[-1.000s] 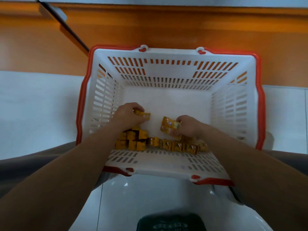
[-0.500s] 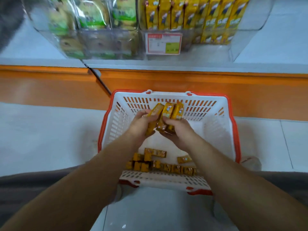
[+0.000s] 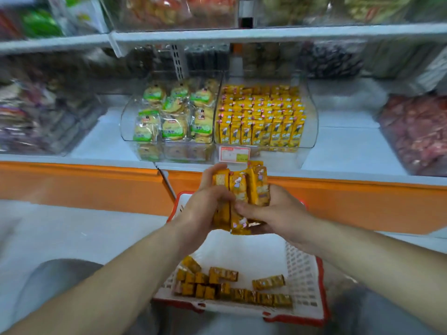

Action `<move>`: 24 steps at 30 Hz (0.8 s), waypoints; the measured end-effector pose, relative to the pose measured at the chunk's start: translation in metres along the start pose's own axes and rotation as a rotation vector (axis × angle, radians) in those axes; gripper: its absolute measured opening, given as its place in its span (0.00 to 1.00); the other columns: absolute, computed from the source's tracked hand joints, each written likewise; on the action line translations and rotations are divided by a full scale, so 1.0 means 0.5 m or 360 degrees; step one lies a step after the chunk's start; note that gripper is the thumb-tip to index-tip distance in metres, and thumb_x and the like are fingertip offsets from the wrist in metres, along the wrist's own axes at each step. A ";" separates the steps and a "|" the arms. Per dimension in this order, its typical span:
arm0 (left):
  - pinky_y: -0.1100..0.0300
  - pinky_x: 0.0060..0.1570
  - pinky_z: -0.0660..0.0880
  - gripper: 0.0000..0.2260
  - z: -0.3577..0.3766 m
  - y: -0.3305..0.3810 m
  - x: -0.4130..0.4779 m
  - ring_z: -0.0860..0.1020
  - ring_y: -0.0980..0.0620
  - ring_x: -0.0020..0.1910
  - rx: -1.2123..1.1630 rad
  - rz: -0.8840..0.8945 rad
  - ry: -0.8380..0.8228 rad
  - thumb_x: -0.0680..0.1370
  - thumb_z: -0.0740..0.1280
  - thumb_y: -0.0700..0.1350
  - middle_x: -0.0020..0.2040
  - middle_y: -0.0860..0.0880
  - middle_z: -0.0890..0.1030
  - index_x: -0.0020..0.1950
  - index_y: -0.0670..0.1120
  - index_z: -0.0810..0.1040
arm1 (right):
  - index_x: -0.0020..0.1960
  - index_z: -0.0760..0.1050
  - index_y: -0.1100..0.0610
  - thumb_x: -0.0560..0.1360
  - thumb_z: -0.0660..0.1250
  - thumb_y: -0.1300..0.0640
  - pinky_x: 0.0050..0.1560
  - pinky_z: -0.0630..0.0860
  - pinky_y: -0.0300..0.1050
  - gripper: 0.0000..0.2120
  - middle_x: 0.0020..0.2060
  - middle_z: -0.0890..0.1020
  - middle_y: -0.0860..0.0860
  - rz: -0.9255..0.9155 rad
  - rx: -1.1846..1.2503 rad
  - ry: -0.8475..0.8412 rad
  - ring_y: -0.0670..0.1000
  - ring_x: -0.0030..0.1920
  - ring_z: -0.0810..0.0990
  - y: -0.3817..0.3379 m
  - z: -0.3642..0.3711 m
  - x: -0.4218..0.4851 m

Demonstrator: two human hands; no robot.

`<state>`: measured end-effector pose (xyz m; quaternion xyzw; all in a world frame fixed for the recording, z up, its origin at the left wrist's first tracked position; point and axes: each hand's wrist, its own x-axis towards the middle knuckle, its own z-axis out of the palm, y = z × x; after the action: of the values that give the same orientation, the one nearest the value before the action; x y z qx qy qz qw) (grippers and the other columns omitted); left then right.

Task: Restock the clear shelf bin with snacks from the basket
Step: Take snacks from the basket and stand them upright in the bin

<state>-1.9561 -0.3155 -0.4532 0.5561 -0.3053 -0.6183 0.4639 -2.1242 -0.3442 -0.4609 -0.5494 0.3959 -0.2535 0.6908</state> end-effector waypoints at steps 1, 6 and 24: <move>0.46 0.41 0.82 0.28 0.012 0.000 -0.004 0.85 0.43 0.47 0.0004 0.0076 -0.0005 0.65 0.68 0.43 0.51 0.47 0.86 0.61 0.66 0.76 | 0.47 0.83 0.39 0.73 0.76 0.55 0.43 0.83 0.47 0.10 0.46 0.87 0.48 -0.0057 -0.0024 0.0042 0.49 0.47 0.87 -0.008 -0.001 -0.005; 0.44 0.46 0.85 0.30 0.031 0.013 0.004 0.87 0.43 0.50 -0.0011 0.0237 -0.0013 0.68 0.80 0.48 0.51 0.49 0.87 0.66 0.59 0.73 | 0.57 0.78 0.46 0.71 0.77 0.52 0.42 0.84 0.46 0.16 0.47 0.87 0.49 -0.0155 -0.0064 0.0181 0.50 0.47 0.87 -0.024 -0.006 0.007; 0.47 0.40 0.84 0.32 -0.010 0.104 0.084 0.87 0.46 0.42 0.0039 0.0311 0.0017 0.59 0.83 0.57 0.45 0.49 0.87 0.60 0.57 0.77 | 0.49 0.80 0.50 0.73 0.67 0.34 0.41 0.80 0.49 0.19 0.45 0.85 0.52 -0.0161 -0.0265 0.0819 0.52 0.44 0.85 -0.094 -0.096 0.075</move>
<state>-1.9371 -0.3730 -0.4249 0.5327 -0.3632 -0.5632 0.5169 -2.1392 -0.4130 -0.4296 -0.5409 0.5499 -0.3855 0.5064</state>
